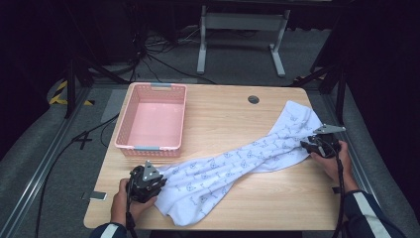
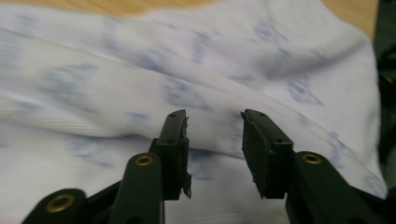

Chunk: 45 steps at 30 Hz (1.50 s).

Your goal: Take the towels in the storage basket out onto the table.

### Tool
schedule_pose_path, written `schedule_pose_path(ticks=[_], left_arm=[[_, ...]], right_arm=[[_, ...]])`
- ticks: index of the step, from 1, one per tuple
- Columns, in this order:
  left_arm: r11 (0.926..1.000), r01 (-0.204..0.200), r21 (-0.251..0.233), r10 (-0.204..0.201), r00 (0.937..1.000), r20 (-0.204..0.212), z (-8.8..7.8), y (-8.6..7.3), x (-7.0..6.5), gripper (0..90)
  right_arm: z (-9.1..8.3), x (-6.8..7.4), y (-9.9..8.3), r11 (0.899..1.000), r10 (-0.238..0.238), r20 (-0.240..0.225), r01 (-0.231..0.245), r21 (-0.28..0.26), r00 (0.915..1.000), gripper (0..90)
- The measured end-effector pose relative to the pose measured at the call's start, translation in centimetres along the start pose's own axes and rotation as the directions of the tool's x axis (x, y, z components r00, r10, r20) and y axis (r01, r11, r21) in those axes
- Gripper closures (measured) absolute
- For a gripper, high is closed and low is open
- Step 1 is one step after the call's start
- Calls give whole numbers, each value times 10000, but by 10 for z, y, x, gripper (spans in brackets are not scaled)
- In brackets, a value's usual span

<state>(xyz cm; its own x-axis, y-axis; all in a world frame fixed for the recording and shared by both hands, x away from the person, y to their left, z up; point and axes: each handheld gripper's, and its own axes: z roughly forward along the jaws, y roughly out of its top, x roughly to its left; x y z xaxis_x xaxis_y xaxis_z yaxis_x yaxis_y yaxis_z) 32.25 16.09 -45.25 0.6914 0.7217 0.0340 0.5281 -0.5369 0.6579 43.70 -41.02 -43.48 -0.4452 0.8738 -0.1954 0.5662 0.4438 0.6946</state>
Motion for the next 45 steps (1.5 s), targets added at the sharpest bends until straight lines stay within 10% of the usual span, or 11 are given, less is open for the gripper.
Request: schedule_pose_path(ticks=[3, 10, 15, 17, 24, 30, 37, 42, 43, 44, 45], left_arm=[[9988, -494, -13, 495, 9987, 129, 8, 6, -5, 753], [9985, -548, 32, 548, 9985, 59, 21, 11, 3, 736], [9999, -70, 103, 77, 9972, -745, 20, 7, 17, 753], [9999, -70, 145, 85, 9946, -1031, 20, 3, 23, 800], [9997, 176, 152, -154, 9904, -1374, 18, -1, 40, 838], [9999, -35, 101, 51, 9862, -1657, 19, -1, 37, 844], [9892, -713, -1278, 716, 9974, -19, -1, 5, 7, 588], [9784, -1299, -1607, 1608, 9670, 1974, -8, 10, -20, 494], [9732, -1916, -1273, 2191, 9407, 2590, -1, 11, -37, 438], [9732, -1916, -1273, 2191, 9407, 2590, -1, 11, -37, 420], [9675, -2265, -1126, 2509, 9158, 3137, 4, 12, -46, 420]], right_arm=[[-16, 30, 4, 9968, -461, -1634, 347, -719, 9855, 666], [-7, 110, 16, 9713, -2375, -4011, 2233, -826, 8847, 714], [7, 109, 13, 9758, -2110, -4040, 2160, -339, 8901, 711], [7, 99, 12, 9773, -2051, -3493, 2105, -229, 9143, 708], [15, 73, 14, 9902, -1328, -2841, 1398, 45, 9496, 716], [24, 56, 18, 9949, -918, -2639, 996, 162, 9602, 727], [10, 67, 18, 9886, -1508, -2298, 1464, -365, 9615, 631], [-9, 82, 20, 9807, -1890, -2950, 1646, -1057, 9366, 617], [-17, 102, 21, 9688, -2374, -3983, 1857, -1643, 8860, 590], [-17, 102, 21, 9688, -2374, -3983, 1857, -1643, 8860, 590], [-19, 109, 22, 9642, -2565, -4294, 1981, -1765, 8659, 590]])
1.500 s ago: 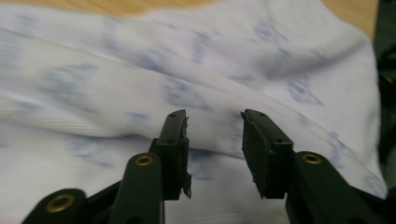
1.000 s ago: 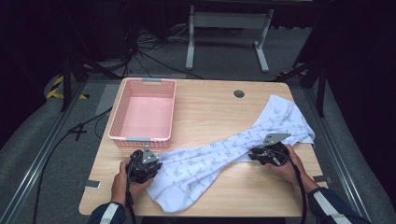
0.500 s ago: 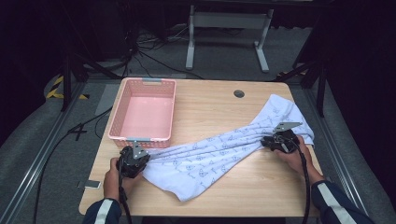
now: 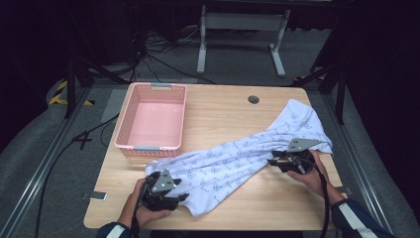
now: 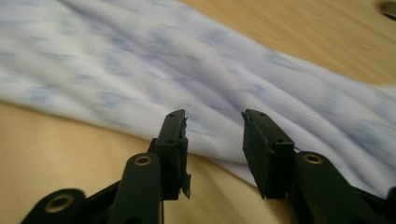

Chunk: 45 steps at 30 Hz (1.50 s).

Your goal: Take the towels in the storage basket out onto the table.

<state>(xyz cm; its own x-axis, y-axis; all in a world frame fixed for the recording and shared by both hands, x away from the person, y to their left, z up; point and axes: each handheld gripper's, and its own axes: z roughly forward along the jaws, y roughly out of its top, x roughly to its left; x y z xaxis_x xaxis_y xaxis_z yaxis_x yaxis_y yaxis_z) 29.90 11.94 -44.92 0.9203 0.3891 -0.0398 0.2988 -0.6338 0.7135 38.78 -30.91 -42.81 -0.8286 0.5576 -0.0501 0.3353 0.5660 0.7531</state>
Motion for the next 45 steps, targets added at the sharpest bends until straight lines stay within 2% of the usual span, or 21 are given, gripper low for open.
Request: schedule_pose_path(ticks=[3, 5, 8, 9, 15, 18, 23, 25, 26, 27, 29, 31, 33, 34, 36, 38, 39, 40, 41, 42, 45], left_arm=[[9968, -642, 482, 619, 9969, 482, 16, 8, -14, 365], [9940, -983, 481, 946, 9928, 742, 20, 13, -19, 352], [9910, -1212, 562, 1146, 9875, 1084, 25, 15, -24, 362], [9845, -1464, 962, 1360, 9849, 1076, 31, 15, -28, 364], [9823, -1550, 1056, 1457, 9851, 912, 37, 17, -30, 422], [9808, -1619, 1087, 1567, 9861, 554, 38, 19, -29, 517], [9827, -1513, 1069, 1530, 9882, -81, 37, 22, -23, 772], [9865, -1389, 861, 1410, 9898, -185, 35, 22, -22, 790], [9949, -1006, -13, 1005, 9945, -284, 26, 25, -16, 792], [9959, -818, -391, 806, 9962, -316, 21, 26, -14, 793], [9909, -104, -1342, 22, 9981, -609, 9, 29, -6, 793], [9801, 493, -1922, -701, 9922, -1029, -1, 30, 5, 793], [9713, 1080, -2119, -1456, 9745, -1707, -7, 29, 15, 793], [9653, 1513, -2130, -1893, 9670, -1708, -8, 27, 22, 792], [9655, 1840, -1840, -2201, 9546, -2006, -6, 23, 28, 792], [9594, 2183, -1788, -2510, 9496, -1876, -3, 19, 33, 792], [9634, 2187, -1547, -2475, 9477, -2014, -2, 18, 35, 791], [9649, 2166, -1485, -2432, 9502, -1948, 0, 17, 37, 788], [9649, 2166, -1485, -2432, 9502, -1948, 0, 17, 37, 787], [9637, 2225, -1474, -2480, 9508, -1859, 2, 16, 39, 787], [9684, 2126, -1306, -2335, 9565, -1749, 2, 15, 41, 783]], right_arm=[[19, 35, 8, 9957, -803, -1093, 848, 367, 9908, 572], [28, 49, 10, 9905, -1159, -1469, 1253, 564, 9823, 562], [31, 55, 10, 9893, -1239, -1766, 1355, 548, 9764, 561], [33, 62, 10, 9884, -1294, -2043, 1428, 521, 9703, 560], [37, 67, 10, 9834, -1543, -2086, 1705, 617, 9658, 563], [36, 63, 9, 9872, -1328, -2031, 1478, 602, 9701, 562], [34, 61, 10, 9877, -1363, -1809, 1478, 512, 9740, 558], [33, 61, 11, 9889, -1334, -1789, 1430, 416, 9748, 558], [31, 60, 12, 9889, -1371, -1731, 1449, 334, 9753, 559], [29, 59, 13, 9889, -1407, -1718, 1469, 237, 9750, 561], [27, 57, 16, 9894, -1427, -1659, 1451, 27, 9758, 574], [28, 54, 22, 9888, -1494, -1636, 1463, -306, 9751, 597], [32, 52, 27, 9871, -1592, -1717, 1536, -454, 9722, 628], [35, 53, 30, 9861, -1656, -1793, 1603, -440, 9698, 631], [45, 56, 38, 9800, -1981, -2031, 1895, -611, 9589, 638], [54, 62, 44, 9734, -2288, -2126, 2216, -574, 9500, 650], [59, 66, 47, 9686, -2486, -2103, 2446, -456, 9455, 647], [67, 71, 50, 9605, -2773, -2106, 2760, -365, 9374, 641], [67, 71, 50, 9605, -2773, -2106, 2760, -365, 9374, 641], [81, 79, 55, 9507, -3069, -2113, 3093, -224, 9280, 615], [93, 83, 58, 9442, -3231, -2145, 3293, -74, 9217, 618]])
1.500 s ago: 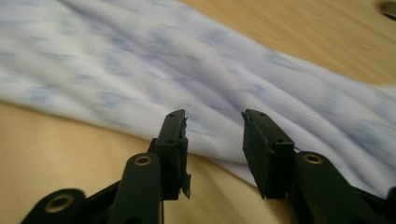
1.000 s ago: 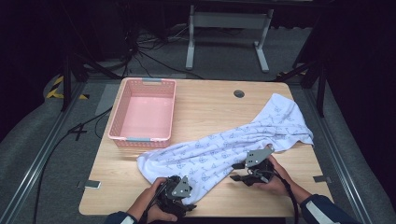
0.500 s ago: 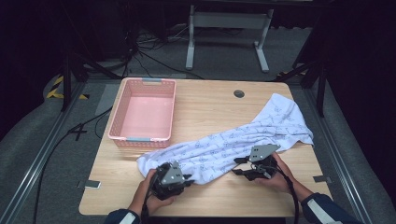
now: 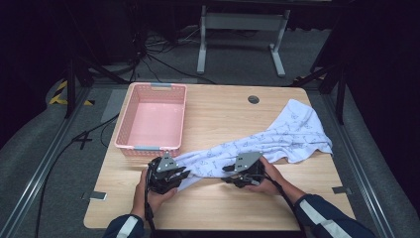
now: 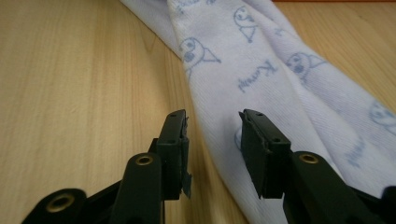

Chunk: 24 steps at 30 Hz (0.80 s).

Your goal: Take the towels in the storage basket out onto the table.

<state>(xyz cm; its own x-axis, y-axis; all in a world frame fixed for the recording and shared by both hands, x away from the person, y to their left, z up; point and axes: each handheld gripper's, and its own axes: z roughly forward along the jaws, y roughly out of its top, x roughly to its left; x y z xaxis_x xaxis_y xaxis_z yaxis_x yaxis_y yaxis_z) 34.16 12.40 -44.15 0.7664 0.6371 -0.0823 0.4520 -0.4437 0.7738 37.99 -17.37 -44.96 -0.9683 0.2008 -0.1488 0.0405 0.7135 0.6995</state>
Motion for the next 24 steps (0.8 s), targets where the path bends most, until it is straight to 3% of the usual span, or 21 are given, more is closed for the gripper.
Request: schedule_pose_path(ticks=[2, 6, 9, 11, 12, 13, 15, 17, 18, 19, 20, 22, 23, 24], left_arm=[[10000, -44, 24, 44, 10000, 9, 0, 0, 0, 774], [9995, -306, -20, 306, 9992, 262, -2, 1, -1, 722], [9969, -782, -35, 783, 9965, 290, -7, 4, -7, 720], [9960, -885, -74, 887, 9956, 298, -9, 5, -10, 745], [9937, -1111, -118, 1114, 9932, 327, -11, 7, -14, 745], [9928, -1188, -181, 1194, 9922, 372, -12, 9, -16, 746], [9903, -1390, -79, 1392, 9898, 298, -10, 12, -17, 744], [9931, -1175, 4, 1174, 9923, 386, -7, 12, -15, 733], [9939, -1103, 7, 1102, 9930, 428, -4, 12, -13, 724], [9945, -1043, 113, 1038, 9939, 382, -2, 12, -10, 711], [9957, -916, 147, 911, 9953, 343, 0, 12, -8, 688], [9959, -875, 242, 870, 9960, 217, 3, 13, -6, 654], [9961, -840, 284, 839, 9965, 67, 5, 14, -4, 654], [9962, -780, 374, 780, 9969, 21, 9, 14, 0, 640]], right_arm=[[9, 0, 4, 9995, -212, 191, 207, 255, 9996, 654], [16, -5, 9, 9981, -338, 402, 316, 536, 9986, 857], [-3, -5, 15, 9970, -223, -566, 264, 723, 9981, 871], [-24, -3, 21, 9957, -446, -1418, 556, 746, 9889, 867], [-24, -3, 21, 9957, -446, -1418, 556, 746, 9889, 867], [-37, -1, 26, 9968, -516, -1626, 609, 523, 9853, 867], [-50, -3, 32, 9998, -176, -1667, 189, 60, 9858, 868], [-53, -10, 34, 9999, 89, -1066, -103, -126, 9943, 870], [-51, -15, 33, 9995, 291, -1016, -306, -127, 9944, 870], [-48, -20, 31, 9980, 606, -1091, -619, -91, 9922, 870], [-43, -29, 28, 9950, 1001, -734, -1001, 35, 9923, 869], [-38, -36, 26, 9917, 1284, -593, -1280, 93, 9900, 867], [-33, -44, 24, 9861, 1659, -450, -1655, 128, 9851, 865], [-23, -54, 23, 9812, 1881, 88, -1883, 415, 9821, 854]])
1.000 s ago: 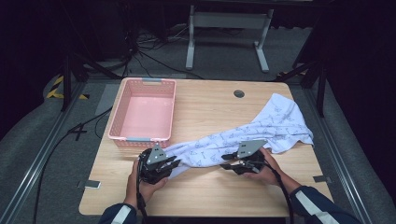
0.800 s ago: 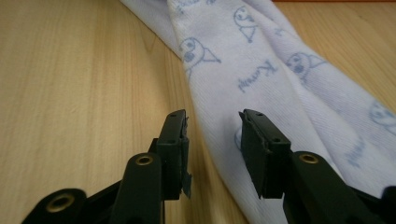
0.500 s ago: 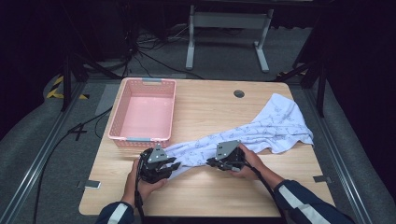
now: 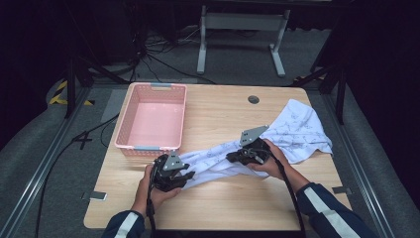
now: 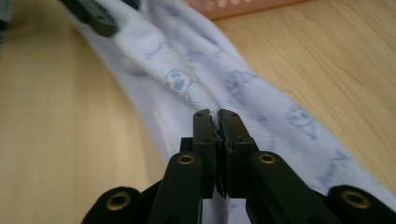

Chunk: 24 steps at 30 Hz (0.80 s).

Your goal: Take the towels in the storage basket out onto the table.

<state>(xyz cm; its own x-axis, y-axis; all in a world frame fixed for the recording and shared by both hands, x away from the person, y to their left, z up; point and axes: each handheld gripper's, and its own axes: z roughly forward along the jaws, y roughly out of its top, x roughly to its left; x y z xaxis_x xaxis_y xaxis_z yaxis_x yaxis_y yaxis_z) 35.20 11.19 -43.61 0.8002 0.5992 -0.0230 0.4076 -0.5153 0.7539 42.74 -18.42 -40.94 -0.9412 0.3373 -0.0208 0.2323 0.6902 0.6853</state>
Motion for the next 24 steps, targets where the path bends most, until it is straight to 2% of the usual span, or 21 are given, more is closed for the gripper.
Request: schedule_pose_path(ticks=[1, 2, 4, 5, 8, 9, 10, 12, 14, 15, 16, 18, 20, 22, 23, 24], left_arm=[[9999, 123, 27, -123, 9999, -81, 2, 0, 1, 626], [9999, 18, 121, -16, 9998, -182, 3, 0, 3, 613], [9998, 2, 184, 7, 9987, -515, 4, -2, 4, 574], [9998, 2, 184, 7, 9987, -515, 4, -2, 4, 545], [9996, 210, 183, -196, 9973, -702, -1, -5, 6, 493], [9998, 128, 122, -118, 9969, -781, -4, -6, 8, 480], [9997, 263, -21, -264, 9962, -830, -9, -8, 9, 466], [9997, 225, 17, -222, 9942, -1048, -16, -13, 12, 448], [9990, 416, 153, -395, 9925, -1160, -20, -20, 14, 470], [9979, 624, 169, -600, 9916, -1148, -21, -24, 15, 480], [9964, 833, 138, -813, 9907, -1095, -23, -27, 17, 487], [9960, 879, 149, -858, 9906, -1065, -27, -34, 21, 513], [9961, 868, 185, -843, 9907, -1072, -31, -39, 24, 519], [9944, 1041, 198, -1018, 9903, -946, -33, -46, 28, 524], [9929, 1136, 343, -1100, 9896, -927, -33, -49, 29, 529], [9929, 1068, 521, -1017, 9905, -923, -32, -51, 31, 531]], right_arm=[[5, -5, 0, 9999, 86, 213, -87, 50, 9997, 851], [10, -8, 0, 9998, 117, 349, -123, 157, 9993, 829], [20, -9, 1, 9983, -45, 1288, -31, 588, 9917, 755], [20, -9, 1, 9983, -45, 1288, -31, 588, 9917, 755], [23, -7, 0, 9984, 23, 1807, -125, 556, 9835, 639], [21, -6, 0, 9987, 76, 1782, -166, 489, 9840, 647], [16, -6, 0, 9994, 140, 1617, -190, 293, 9867, 668], [2, -5, -1, 9992, 238, 1250, -197, -336, 9919, 739], [-12, 1, -1, 9952, -35, 383, 72, -975, 9993, 824], [-14, 4, -1, 9942, -201, 171, 218, -1055, 9997, 828], [-14, 10, 0, 9918, -587, -59, 577, -1137, 9983, 822], [-8, 22, 2, 9891, -1116, -481, 1063, -1016, 9926, 789], [7, 32, 4, 9839, -1713, -499, 1682, -601, 9840, 740], [19, 36, 5, 9852, -1682, -436, 1665, -402, 9848, 706], [23, 37, 6, 9851, -1697, -434, 1681, -373, 9845, 690], [27, 37, 6, 9843, -1746, -353, 1734, -340, 9840, 692]])
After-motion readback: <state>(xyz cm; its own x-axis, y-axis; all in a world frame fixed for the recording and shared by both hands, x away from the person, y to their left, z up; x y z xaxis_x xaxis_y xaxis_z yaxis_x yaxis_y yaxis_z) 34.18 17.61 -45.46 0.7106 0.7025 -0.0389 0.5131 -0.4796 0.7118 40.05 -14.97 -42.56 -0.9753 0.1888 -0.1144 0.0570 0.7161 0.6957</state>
